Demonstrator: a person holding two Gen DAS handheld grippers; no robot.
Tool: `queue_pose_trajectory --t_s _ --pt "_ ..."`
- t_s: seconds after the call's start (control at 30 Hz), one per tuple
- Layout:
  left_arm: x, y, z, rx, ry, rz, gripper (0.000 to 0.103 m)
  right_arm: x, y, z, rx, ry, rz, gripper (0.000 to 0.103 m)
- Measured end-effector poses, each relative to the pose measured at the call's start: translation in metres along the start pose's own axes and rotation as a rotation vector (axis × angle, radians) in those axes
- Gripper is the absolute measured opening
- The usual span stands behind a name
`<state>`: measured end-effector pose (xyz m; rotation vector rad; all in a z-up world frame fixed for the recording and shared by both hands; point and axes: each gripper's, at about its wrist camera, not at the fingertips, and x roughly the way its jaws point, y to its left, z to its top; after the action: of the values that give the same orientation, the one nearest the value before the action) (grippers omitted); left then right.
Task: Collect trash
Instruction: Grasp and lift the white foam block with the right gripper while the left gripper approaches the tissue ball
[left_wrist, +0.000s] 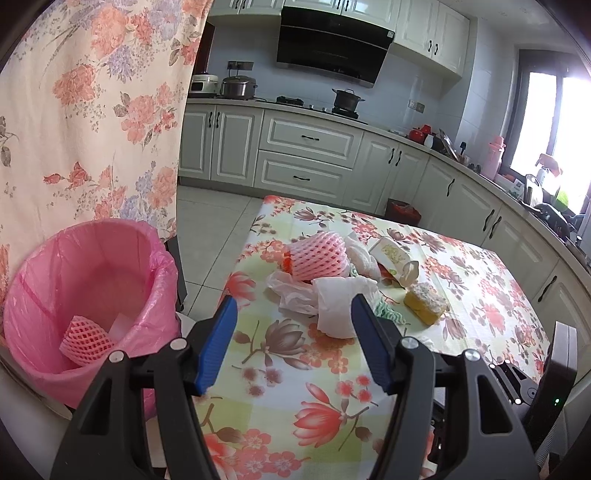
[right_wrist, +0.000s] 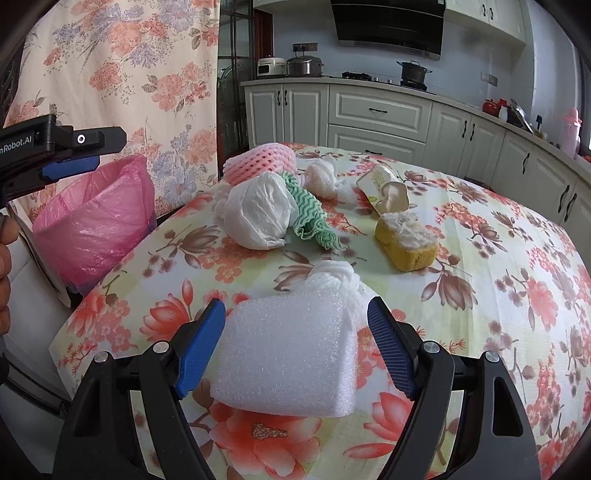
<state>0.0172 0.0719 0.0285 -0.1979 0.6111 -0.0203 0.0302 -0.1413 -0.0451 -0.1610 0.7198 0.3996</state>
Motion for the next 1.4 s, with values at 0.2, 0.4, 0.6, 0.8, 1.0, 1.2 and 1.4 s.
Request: queue_pose_trajectory --t_s 0.2,0.4,0.6,0.8,1.0,1.2,1.4 --pt "0.005 -0.001 -0.001 0.000 0.007 -0.006 0.063 0.006 0.004 -0.003 -0.018 0.013 0.006 0.075" --pt "0.010 -0.004 -0.002 0.003 0.018 -0.011 0.063 0.005 0.003 -0.003 -0.015 0.016 0.019 0.072" --pt "0.016 -0.009 -0.005 0.008 0.029 -0.020 0.063 0.002 0.001 -0.003 -0.015 0.013 0.035 0.068" --pt "0.018 -0.011 -0.006 0.007 0.034 -0.022 0.063 -0.003 0.000 -0.002 -0.013 0.004 0.044 0.066" --pt "0.019 -0.013 -0.006 0.010 0.033 -0.029 0.063 -0.013 -0.005 0.004 -0.003 -0.019 0.044 0.064" --pt "0.024 -0.021 -0.007 0.015 0.046 -0.050 0.063 -0.024 -0.021 0.012 0.026 -0.048 0.019 0.064" --pt "0.034 -0.033 -0.011 0.023 0.066 -0.081 0.063 -0.029 -0.046 0.016 0.063 -0.061 -0.026 0.063"
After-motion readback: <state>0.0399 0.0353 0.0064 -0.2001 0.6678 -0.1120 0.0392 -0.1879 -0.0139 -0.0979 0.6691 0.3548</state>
